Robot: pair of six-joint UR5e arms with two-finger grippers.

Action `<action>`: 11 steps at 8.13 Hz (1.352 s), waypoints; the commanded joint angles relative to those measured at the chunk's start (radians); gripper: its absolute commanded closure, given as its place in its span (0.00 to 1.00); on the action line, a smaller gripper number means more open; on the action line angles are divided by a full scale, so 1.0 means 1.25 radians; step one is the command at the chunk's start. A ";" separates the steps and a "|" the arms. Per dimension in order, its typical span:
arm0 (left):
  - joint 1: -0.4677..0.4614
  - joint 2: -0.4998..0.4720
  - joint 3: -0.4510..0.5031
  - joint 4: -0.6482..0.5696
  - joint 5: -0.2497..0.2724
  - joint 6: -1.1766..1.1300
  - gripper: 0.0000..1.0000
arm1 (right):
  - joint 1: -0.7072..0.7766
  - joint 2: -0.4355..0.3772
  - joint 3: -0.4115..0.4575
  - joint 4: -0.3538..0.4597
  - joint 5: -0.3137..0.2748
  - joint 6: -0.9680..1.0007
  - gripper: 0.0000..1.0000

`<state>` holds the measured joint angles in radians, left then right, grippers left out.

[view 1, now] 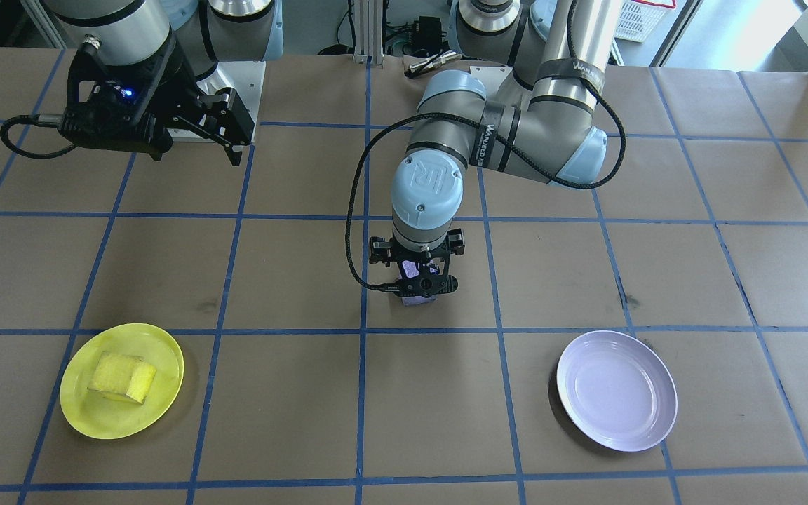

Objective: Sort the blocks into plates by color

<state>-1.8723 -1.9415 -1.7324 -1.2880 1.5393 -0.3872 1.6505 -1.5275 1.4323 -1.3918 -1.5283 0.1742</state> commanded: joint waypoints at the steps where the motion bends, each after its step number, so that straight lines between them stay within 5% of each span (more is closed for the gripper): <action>1: -0.001 -0.031 -0.030 0.060 0.001 0.029 0.00 | 0.000 -0.027 0.035 -0.001 -0.006 -0.001 0.00; 3: -0.001 -0.036 -0.031 0.061 0.001 0.052 0.00 | 0.000 -0.031 0.038 -0.001 -0.011 -0.001 0.00; 5: -0.001 -0.064 -0.029 0.088 0.001 0.056 0.24 | 0.000 -0.032 0.038 -0.001 -0.011 -0.001 0.00; 6: -0.001 -0.070 -0.028 0.098 0.001 0.057 0.75 | 0.000 -0.032 0.040 -0.001 -0.011 -0.001 0.00; 7: 0.002 -0.068 -0.024 0.099 -0.007 0.057 1.00 | 0.000 -0.032 0.038 -0.001 -0.011 -0.001 0.00; 9: 0.003 -0.031 -0.018 0.081 -0.008 0.056 1.00 | 0.000 -0.032 0.038 0.000 -0.011 0.001 0.00; 11: 0.027 0.046 0.006 -0.038 0.003 0.062 1.00 | 0.000 -0.032 0.040 0.000 -0.011 -0.001 0.00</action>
<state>-1.8636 -1.9630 -1.7530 -1.2311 1.5314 -0.3163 1.6506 -1.5677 1.4812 -1.3917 -1.5416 0.1738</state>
